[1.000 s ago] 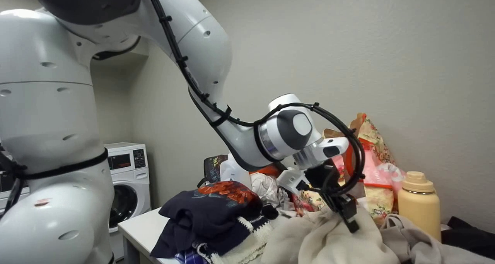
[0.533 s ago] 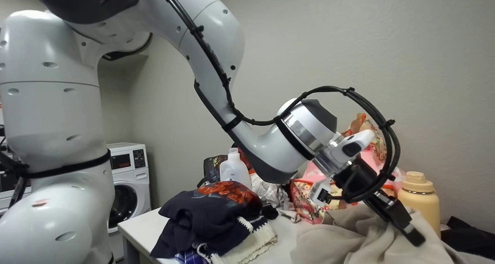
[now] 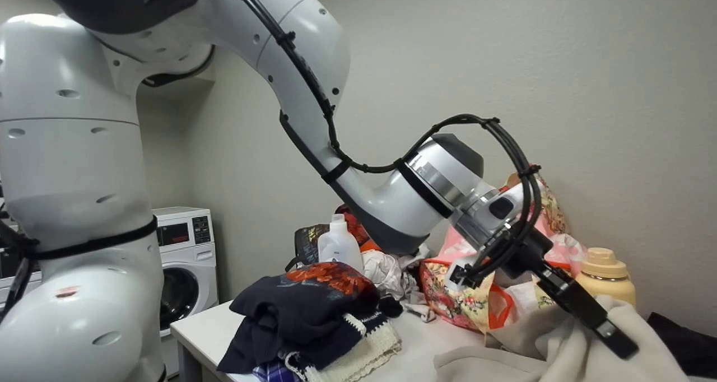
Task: Move the jersey slightly to the left
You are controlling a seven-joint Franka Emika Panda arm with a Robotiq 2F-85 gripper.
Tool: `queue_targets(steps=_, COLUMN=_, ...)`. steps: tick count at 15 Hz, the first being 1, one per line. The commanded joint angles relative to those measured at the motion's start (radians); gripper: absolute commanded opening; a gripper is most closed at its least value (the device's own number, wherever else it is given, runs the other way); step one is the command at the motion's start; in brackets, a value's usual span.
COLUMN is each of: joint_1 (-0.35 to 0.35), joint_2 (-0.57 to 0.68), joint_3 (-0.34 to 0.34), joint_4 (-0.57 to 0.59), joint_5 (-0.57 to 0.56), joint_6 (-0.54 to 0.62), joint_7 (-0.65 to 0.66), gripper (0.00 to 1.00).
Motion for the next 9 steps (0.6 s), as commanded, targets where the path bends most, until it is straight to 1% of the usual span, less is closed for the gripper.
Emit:
queue_targets(steps=1, joint_1=0.063, joint_2=-0.100, joint_3=0.028, joint_4=-0.041, joint_5=0.209, joint_6=0.035, joint_7=-0.207, gripper=0.02)
queue_targets(steps=2, joint_1=0.083, joint_2=-0.121, joint_3=0.039, joint_4=-0.043, joint_5=0.288, joint_6=0.038, joint_7=-0.287, gripper=0.02)
queue_targets(steps=6, joint_1=0.165, joint_2=-0.184, joint_3=0.087, joint_4=-0.032, joint_5=0.616, joint_6=-0.040, joint_7=-0.626, gripper=0.02)
queue_targets(steps=9, joint_1=0.195, joint_2=-0.201, joint_3=0.108, joint_4=-0.014, joint_5=0.847, joint_6=-0.102, joint_7=-0.874, gripper=0.02)
